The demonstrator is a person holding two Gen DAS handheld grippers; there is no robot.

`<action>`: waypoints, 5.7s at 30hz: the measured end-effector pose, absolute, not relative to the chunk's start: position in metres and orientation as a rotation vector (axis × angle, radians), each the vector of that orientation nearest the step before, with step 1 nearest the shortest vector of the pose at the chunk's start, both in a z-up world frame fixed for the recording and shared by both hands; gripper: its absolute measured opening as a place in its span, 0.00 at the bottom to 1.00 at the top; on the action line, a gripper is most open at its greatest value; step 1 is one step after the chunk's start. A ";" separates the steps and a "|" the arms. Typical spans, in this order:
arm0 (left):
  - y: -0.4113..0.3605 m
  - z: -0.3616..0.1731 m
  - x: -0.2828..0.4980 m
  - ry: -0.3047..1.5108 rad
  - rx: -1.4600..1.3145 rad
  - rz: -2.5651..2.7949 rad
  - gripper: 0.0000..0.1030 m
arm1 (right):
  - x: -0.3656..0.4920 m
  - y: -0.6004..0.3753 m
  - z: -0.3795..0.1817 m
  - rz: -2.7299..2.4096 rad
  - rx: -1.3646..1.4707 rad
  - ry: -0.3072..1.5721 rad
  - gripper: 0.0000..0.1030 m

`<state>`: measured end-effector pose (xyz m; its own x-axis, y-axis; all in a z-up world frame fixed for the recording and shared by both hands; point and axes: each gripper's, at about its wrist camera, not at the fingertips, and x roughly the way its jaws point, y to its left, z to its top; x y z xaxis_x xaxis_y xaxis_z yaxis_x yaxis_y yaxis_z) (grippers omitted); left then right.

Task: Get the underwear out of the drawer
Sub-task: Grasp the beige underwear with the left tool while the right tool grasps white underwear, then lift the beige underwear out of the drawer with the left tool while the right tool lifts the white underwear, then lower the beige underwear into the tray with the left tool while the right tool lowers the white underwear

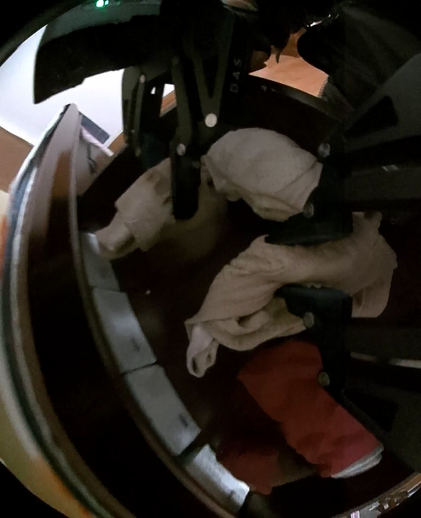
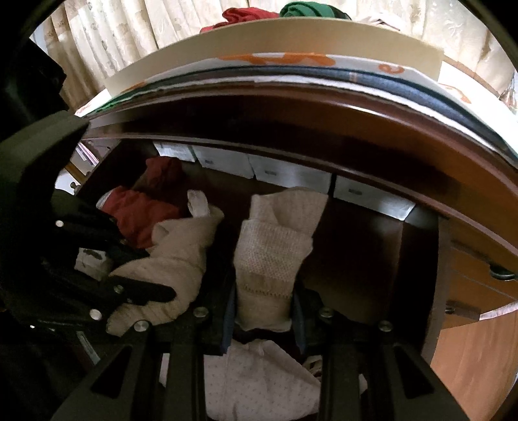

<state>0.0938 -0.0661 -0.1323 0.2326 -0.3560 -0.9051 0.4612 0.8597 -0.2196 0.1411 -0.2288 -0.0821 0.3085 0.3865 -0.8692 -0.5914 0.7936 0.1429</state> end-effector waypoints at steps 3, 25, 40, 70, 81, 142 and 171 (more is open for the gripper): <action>-0.064 -0.125 0.082 1.165 0.117 -0.552 0.18 | 0.140 -0.229 -0.080 0.656 -0.217 1.063 0.31; -0.052 -0.088 0.072 0.919 0.091 -0.449 0.18 | 0.129 -0.233 -0.065 0.668 -0.222 0.941 0.31; -0.050 -0.076 0.062 0.816 0.089 -0.395 0.17 | 0.112 -0.232 -0.058 0.688 -0.236 0.872 0.31; -0.038 -0.020 0.036 0.576 0.077 -0.326 0.17 | 0.076 -0.219 -0.011 0.742 -0.223 0.692 0.31; -0.034 0.010 0.040 0.497 0.085 -0.311 0.17 | 0.076 -0.216 0.013 0.750 -0.206 0.630 0.31; -0.034 0.070 0.158 0.454 0.082 -0.328 0.17 | 0.168 -0.217 0.075 0.674 -0.241 0.562 0.31; -0.031 0.065 0.229 0.568 0.049 -0.321 0.17 | 0.242 -0.211 0.081 0.644 -0.223 0.627 0.31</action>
<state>0.2288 -0.0311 0.0645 0.7945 -0.2848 -0.5363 0.3117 0.9492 -0.0424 0.2423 -0.2113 0.0806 0.6238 0.4911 -0.6080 -0.6210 0.7838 -0.0040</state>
